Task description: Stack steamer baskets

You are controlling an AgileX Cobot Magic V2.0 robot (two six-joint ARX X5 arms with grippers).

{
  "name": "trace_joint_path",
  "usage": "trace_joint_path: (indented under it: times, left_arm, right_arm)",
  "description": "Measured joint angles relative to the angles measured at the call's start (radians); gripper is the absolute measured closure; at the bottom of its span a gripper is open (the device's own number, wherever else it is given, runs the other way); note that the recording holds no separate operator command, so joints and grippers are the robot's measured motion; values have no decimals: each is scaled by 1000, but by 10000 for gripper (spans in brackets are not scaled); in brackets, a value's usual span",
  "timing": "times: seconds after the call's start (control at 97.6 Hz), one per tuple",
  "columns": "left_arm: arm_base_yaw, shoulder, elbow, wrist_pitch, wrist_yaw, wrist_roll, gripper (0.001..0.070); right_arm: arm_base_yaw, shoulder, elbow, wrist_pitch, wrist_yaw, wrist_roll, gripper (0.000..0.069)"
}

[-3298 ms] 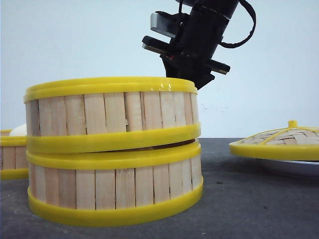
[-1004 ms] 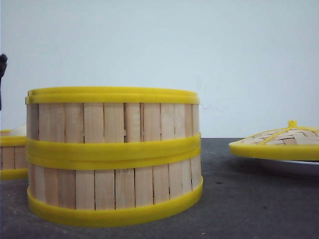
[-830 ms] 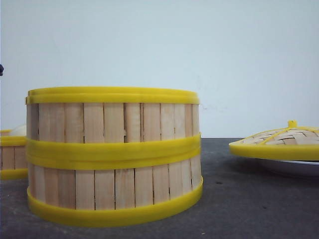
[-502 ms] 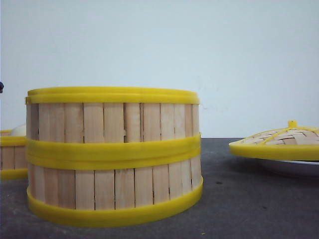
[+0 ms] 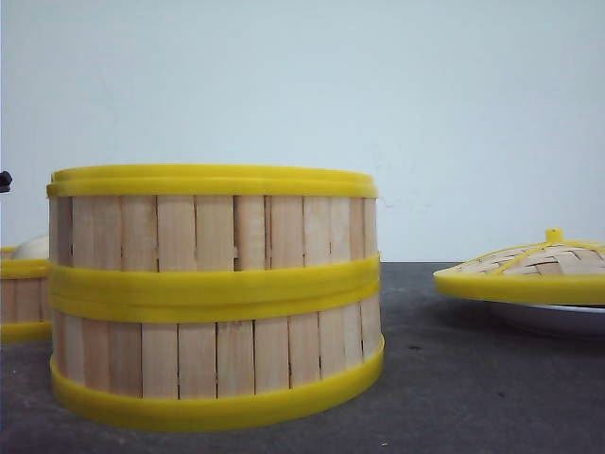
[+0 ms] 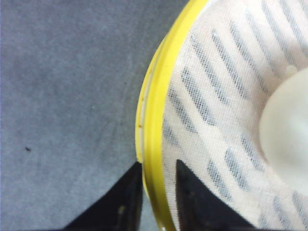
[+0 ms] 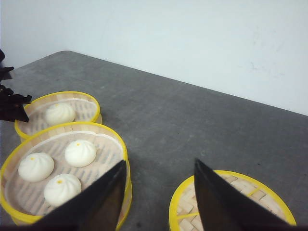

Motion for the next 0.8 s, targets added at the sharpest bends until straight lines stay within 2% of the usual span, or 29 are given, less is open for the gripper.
trace_joint_path:
  times: [0.123,0.338,0.594,0.676,0.799]
  left_arm:
    - [1,0,0,2,-15,-8,669]
    - [2,0,19,-14,-20,-7,678]
    - [1,-10,173,-143,-23,13,680]
    - [5,-14,248,-200,-2,21,680]
    - [13,-31,357,-261,89,26,680]
  right_arm:
    - [0,0,0,0,0,0,428]
    - [0,0,0,0,0,0,428]
    - [0,0,0,0,0,0,428]
    - [0,0,0,-2,0,0,428]
    - [0,0,0,-7,0,0,428]
